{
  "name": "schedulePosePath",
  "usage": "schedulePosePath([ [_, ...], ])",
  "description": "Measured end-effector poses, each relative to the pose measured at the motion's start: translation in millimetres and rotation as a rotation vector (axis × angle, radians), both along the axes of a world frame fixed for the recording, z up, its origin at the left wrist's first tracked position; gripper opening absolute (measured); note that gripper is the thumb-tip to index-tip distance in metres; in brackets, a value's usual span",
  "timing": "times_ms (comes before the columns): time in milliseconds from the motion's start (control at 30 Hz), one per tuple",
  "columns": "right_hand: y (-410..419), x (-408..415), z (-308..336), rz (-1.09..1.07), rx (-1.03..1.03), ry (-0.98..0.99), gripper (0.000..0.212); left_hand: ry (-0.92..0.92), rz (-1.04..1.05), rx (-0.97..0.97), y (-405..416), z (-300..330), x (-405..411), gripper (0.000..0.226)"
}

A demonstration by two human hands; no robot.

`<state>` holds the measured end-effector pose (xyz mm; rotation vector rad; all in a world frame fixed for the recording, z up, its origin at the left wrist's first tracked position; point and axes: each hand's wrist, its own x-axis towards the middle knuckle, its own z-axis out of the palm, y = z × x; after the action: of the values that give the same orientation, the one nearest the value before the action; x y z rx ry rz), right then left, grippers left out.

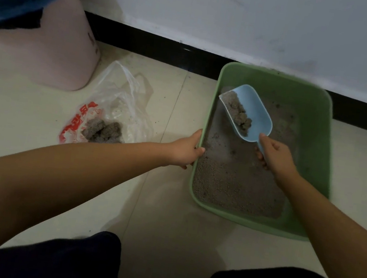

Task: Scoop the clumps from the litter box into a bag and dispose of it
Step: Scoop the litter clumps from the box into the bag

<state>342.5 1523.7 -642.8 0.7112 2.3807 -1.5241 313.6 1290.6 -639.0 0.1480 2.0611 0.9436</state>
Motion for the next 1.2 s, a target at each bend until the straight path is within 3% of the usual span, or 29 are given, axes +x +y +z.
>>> schedulePosePath([
  [133, 0, 5, 28, 0.112, 0.061, 0.052, 0.045, 0.126, 0.053, -0.009, -24, 4, -2, 0.045],
  [267, -25, 0, 62, 0.313, 0.076, 0.034, 0.047, 0.510, 0.283, -0.233, -95, -1, -7, 0.025],
  [400, -74, -7, 73, 0.471, 0.056, -0.029, 0.046, 0.670, 0.424, -0.576, -178, -4, -4, 0.042],
  [467, -101, -11, 70, 0.547, 0.048, -0.060, 0.045, 0.636, 0.501, -0.675, -209, -4, 0, 0.057],
  [533, -127, -17, 66, 0.631, 0.065, -0.093, 0.046, 0.470, 0.575, -0.715, -233, -12, 4, 0.067],
  [600, -151, -23, 64, 0.739, 0.141, -0.122, 0.047, 0.250, 0.640, -0.597, -248, -18, 7, 0.057],
  [667, -174, -29, 62, 0.862, 0.258, -0.159, 0.048, 0.159, 0.688, -0.419, -255, -20, 14, 0.034],
  [833, -226, -41, 59, 1.095, 0.552, -0.180, 0.053, 0.184, 0.599, -0.352, -253, -20, 22, 0.030],
  [1033, -256, -47, 74, 1.152, 0.761, -0.155, 0.036, 0.188, 0.521, -0.384, -262, -22, 24, 0.033],
  [1200, -253, -44, 82, 1.138, 0.934, -0.096, 0.041, 0.152, 0.516, -0.409, -267, -21, 21, 0.029],
])
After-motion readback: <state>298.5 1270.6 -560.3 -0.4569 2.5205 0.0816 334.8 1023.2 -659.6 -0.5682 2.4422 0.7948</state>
